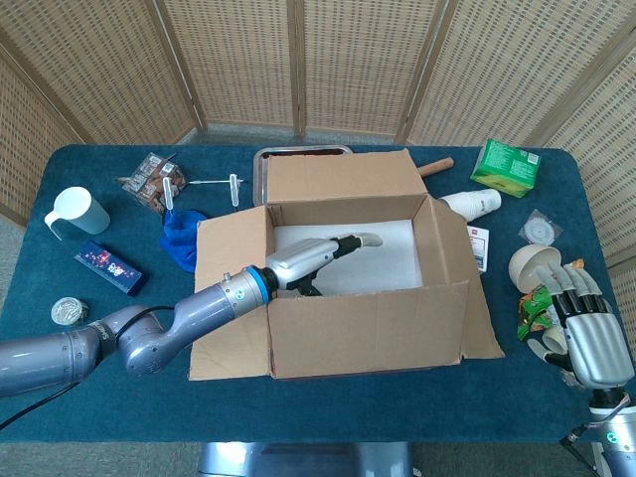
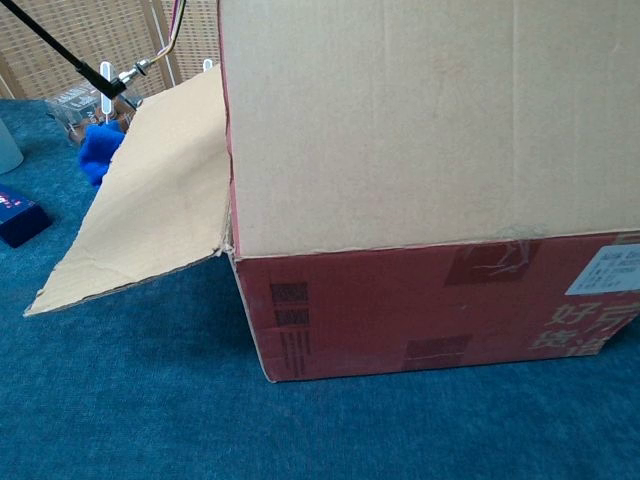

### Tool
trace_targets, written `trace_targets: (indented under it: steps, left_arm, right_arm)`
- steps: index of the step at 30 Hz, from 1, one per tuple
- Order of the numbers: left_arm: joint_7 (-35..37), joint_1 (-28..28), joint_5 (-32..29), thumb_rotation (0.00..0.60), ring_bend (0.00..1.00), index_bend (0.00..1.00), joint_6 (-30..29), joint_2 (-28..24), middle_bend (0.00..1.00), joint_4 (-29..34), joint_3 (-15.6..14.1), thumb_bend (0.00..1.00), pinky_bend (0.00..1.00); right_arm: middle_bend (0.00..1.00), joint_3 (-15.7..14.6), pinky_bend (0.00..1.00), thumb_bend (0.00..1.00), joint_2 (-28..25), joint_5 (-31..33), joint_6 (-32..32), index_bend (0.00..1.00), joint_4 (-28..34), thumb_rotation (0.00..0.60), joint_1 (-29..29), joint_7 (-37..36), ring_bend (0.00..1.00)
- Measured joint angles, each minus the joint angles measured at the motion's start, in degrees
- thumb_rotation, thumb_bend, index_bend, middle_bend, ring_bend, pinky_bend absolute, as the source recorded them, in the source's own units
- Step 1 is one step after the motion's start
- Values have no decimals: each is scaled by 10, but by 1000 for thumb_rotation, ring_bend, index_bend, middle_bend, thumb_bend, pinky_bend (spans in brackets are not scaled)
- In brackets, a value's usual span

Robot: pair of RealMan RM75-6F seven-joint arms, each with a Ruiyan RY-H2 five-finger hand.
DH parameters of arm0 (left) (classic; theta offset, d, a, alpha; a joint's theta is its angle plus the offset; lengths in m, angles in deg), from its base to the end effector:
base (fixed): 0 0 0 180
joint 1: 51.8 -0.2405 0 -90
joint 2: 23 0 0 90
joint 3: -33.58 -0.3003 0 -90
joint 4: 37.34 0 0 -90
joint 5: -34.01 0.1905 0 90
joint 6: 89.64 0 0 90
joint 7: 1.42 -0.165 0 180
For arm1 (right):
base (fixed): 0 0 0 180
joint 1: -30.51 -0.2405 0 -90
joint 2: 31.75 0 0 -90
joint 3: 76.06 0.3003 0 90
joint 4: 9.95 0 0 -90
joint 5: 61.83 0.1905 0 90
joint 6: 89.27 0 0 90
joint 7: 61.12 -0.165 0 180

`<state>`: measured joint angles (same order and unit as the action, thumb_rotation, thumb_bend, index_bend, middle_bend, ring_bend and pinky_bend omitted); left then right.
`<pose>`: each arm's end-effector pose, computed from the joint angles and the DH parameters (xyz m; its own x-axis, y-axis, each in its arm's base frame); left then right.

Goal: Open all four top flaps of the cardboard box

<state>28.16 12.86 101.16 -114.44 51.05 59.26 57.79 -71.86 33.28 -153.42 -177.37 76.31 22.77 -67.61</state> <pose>0.0270 0.4057 0.0456 0.0666 0.7378 0.6717 0.8285 -0.4160 0.3749 -0.3297 -0.2252 0.2046 0.3703 0.0878 0.9248 -0.9126 -0.1516 0.3798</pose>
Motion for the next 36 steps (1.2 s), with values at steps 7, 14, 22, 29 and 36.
trace_targets:
  steps: [7, 14, 22, 29, 36]
  left_arm:
    - [61, -11, 41, 600, 0, 0, 16, -14, 0, 13, 17, 19, 120]
    - [101, -16, 63, 600, 0, 0, 29, -24, 0, 14, 20, 20, 125]
    - [176, -20, 83, 600, 0, 0, 47, -30, 0, 25, 29, 19, 138]
    - [257, -24, 135, 600, 0, 0, 54, -37, 0, 43, 38, 20, 143]
    - [309, -10, 204, 600, 0, 0, 44, -42, 0, 57, 15, 20, 143]
  right_arm:
    - [25, 0, 0, 0, 0, 1, 2, 0, -1, 600, -1, 0, 0]
    - [25, -1, 0, 0, 0, -1, 1, 0, -1, 600, -1, -1, 0]
    - [25, -1, 0, 0, 1, -1, 3, 0, -1, 600, -2, 0, 0]
    - [25, -1, 0, 0, 3, -1, 5, 0, -1, 600, -4, 3, 0]
    - [25, -1, 0, 0, 3, -1, 5, 0, 0, 600, -4, 4, 0]
